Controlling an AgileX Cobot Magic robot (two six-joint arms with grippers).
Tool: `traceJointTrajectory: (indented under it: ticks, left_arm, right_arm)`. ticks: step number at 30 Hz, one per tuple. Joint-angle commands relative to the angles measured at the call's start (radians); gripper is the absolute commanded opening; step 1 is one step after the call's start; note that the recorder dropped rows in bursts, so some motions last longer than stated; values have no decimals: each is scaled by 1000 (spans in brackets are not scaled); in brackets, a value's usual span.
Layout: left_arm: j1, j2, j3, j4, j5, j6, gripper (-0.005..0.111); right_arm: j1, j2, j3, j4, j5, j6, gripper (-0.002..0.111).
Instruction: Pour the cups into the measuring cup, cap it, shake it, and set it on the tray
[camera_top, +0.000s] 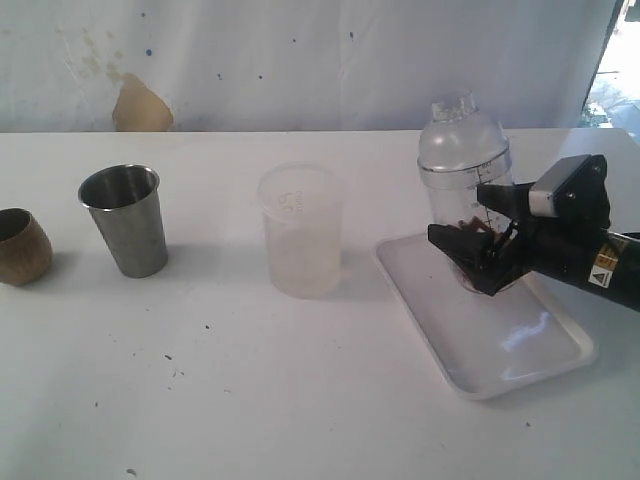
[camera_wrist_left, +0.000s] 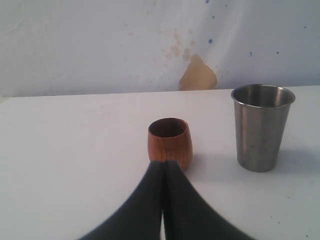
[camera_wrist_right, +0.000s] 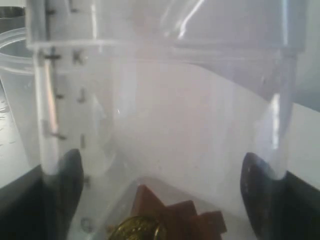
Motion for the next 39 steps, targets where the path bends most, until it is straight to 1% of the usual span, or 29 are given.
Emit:
traceJointTrajectory:
  ticks: [1,5,10,12,14,16,18,19,20,22,25,26,28,29,31,33,35,37,38,39]
  left_arm:
    - [-1,-4,5,6,-10,2,1]
    - [-1,-4,5,64,-14,85,1]
    - [-1,-4,5,64,-14,89,1]
    - [-1,-4,5,59,-58,89,1]
    - [-1,-4,5,-113,-112,-24,1]
    - [-1,-4,5,-208,-212,-81,1]
    - [-1,-4,5,-332,-313,-195,1]
    - [-1,-4,5,-374,-339,-238,1]
    - [-1,-4,5,-377,-345,-292,1]
    - [-1,-4,5,-357,-309,-370,1]
    - [-3,14,5,-343,-291,-429,1]
    - [-11,34,5,-306,-298,-429,1]
    - [-34,89,-44,-197,-312,-431,1]
    - [-54,141,-96,-148,-325,-431,0]
    - [-83,234,-188,-110,-354,-431,0]
    - [-130,386,-304,-73,-359,-450,0]
    - [-203,564,-414,-12,-341,-499,0]
    - [-295,728,-488,54,-351,-544,0]
    - [-371,839,-534,113,-383,-584,0]
    - [-424,913,-562,161,-419,-610,0]
  right_arm:
    - [1,-18,-5,12,-37,6,0]
    - [1,-18,-5,12,-37,6,0]
    - [1,-18,-5,12,-37,6,0]
    - [1,-18,-5,12,-37,6,0]
    - [1,-18,-5,12,-37,6,0]
    - [1,-18,-5,12,-37,6,0]
    - [1,-18,-5,12,-37,6,0]
    - [1,-18,-5,12,-37,6,0]
    - [1,-18,-5,12,-37,6,0]
    - [1,-18,-5,12,-37,6,0]
    - [1,-17,-5,13,-37,6,0]
    - [3,-17,-5,13,-37,6,0]
    - [7,-17,-5,15,-37,6,0]
    - [9,-17,-5,15,-37,4,0]
    - [12,-17,-5,18,-37,2,0]
    - [13,-17,-5,17,-37,0,0]
    - [18,-17,-5,17,-37,0,0]
    - [19,-17,-5,18,-37,0,0]
    - [19,-17,-5,18,-37,0,0]
    - [19,-17,-5,18,-37,0,0]
